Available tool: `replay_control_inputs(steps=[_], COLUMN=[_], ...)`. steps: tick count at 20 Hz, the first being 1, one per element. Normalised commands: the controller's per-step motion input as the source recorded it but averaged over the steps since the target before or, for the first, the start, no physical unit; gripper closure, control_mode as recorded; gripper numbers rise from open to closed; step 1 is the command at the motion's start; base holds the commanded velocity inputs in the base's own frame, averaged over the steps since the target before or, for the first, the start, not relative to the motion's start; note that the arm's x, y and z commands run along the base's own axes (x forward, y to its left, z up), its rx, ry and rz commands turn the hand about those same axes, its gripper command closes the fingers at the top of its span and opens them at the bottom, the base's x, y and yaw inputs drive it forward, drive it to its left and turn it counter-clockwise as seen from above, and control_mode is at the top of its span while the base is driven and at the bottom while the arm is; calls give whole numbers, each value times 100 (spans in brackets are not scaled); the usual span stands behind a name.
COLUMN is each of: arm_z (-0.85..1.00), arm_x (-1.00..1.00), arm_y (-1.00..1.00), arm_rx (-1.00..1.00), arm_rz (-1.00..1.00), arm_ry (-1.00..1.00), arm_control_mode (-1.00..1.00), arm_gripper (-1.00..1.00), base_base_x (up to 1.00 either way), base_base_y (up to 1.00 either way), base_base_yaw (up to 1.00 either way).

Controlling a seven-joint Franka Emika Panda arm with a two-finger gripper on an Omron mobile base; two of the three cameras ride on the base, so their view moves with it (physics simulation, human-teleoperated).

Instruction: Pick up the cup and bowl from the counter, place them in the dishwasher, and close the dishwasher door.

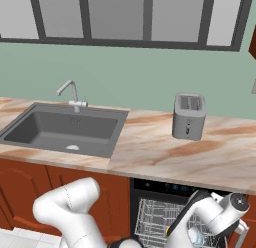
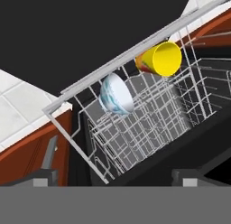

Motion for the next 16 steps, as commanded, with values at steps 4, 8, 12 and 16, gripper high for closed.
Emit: replay_control_inputs(steps=[4, 8, 12, 16], arm_z=[15, 16, 15, 12], arm_x=[0, 0, 0, 0], arm_y=[0, 0, 0, 0], arm_rx=[7, 8, 8, 8], arm_rz=[0, 0, 0, 0], arm_ry=[0, 0, 0, 0], arm_control_mode=[-100, -100, -100, -100], arm_gripper=[-100, -100, -100, -100], base_base_x=[0, 0, 0, 0], base_base_y=[0, 0, 0, 0], base_base_yaw=[0, 0, 0, 0])
